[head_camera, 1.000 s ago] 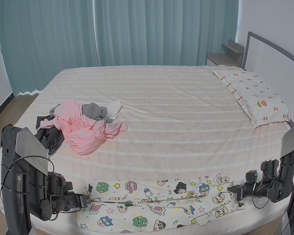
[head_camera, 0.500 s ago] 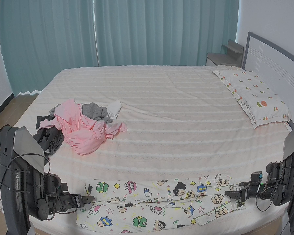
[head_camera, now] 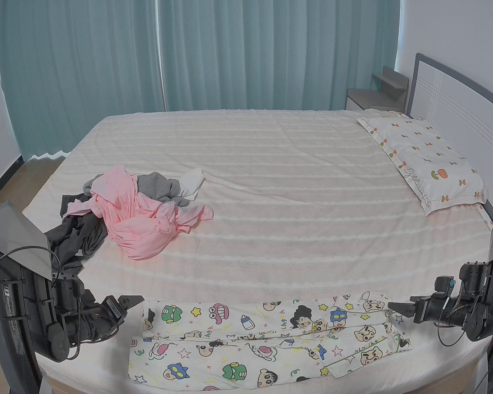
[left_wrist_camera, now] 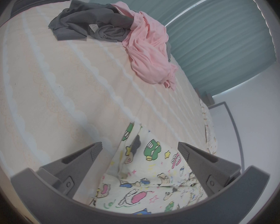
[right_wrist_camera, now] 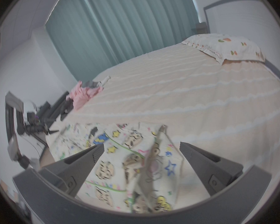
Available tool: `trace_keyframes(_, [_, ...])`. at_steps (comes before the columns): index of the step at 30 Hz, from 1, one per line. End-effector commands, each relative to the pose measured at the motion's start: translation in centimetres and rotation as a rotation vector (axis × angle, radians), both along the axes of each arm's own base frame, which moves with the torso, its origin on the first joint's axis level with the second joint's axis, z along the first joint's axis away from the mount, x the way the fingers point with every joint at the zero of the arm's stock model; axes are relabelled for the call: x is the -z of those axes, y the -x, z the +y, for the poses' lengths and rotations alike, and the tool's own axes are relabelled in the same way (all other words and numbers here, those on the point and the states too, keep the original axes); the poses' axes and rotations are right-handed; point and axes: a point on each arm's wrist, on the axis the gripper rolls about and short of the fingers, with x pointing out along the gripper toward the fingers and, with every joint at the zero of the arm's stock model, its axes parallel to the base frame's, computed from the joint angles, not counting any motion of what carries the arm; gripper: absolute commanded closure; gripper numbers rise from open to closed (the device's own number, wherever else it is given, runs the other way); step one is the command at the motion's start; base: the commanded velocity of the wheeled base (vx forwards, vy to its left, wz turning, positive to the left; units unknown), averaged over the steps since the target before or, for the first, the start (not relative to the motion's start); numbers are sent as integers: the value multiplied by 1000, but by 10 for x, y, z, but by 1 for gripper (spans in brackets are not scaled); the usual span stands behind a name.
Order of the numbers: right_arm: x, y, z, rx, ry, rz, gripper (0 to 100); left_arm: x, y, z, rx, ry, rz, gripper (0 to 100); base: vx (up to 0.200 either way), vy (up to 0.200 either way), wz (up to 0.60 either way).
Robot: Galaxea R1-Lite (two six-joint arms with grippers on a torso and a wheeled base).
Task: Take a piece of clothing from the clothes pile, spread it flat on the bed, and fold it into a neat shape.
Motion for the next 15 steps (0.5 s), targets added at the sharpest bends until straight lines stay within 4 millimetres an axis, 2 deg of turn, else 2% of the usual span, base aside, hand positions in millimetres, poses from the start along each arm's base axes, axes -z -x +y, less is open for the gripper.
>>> trace_keyframes(1, [-15,-25,31,-71,-97,-81,0,-11,-5,0,-26,44,-51,0,0,0,0])
trace_keyframes(3, [-7,-35,41,-94,-123,-66,0,-10,-7,-1,-33,56,-50,0,0,0,0])
trace_keyframes(7, [7,-39,56,-119,-143,-6,0,-7,-9,-1,-33,57,-44,0,0,0,0])
trace_keyframes(12, [18,-35,58,-93,-180,70,0,-7,-9,-1,-33,57,-43,0,0,0,0])
trace_keyframes(13, [29,-35,56,-79,-177,109,0,-6,-9,-2,-32,55,-41,0,0,0,0])
trace_keyframes(15, [35,-34,54,-72,-175,130,0,-6,-8,-2,-31,55,-40,0,0,0,0])
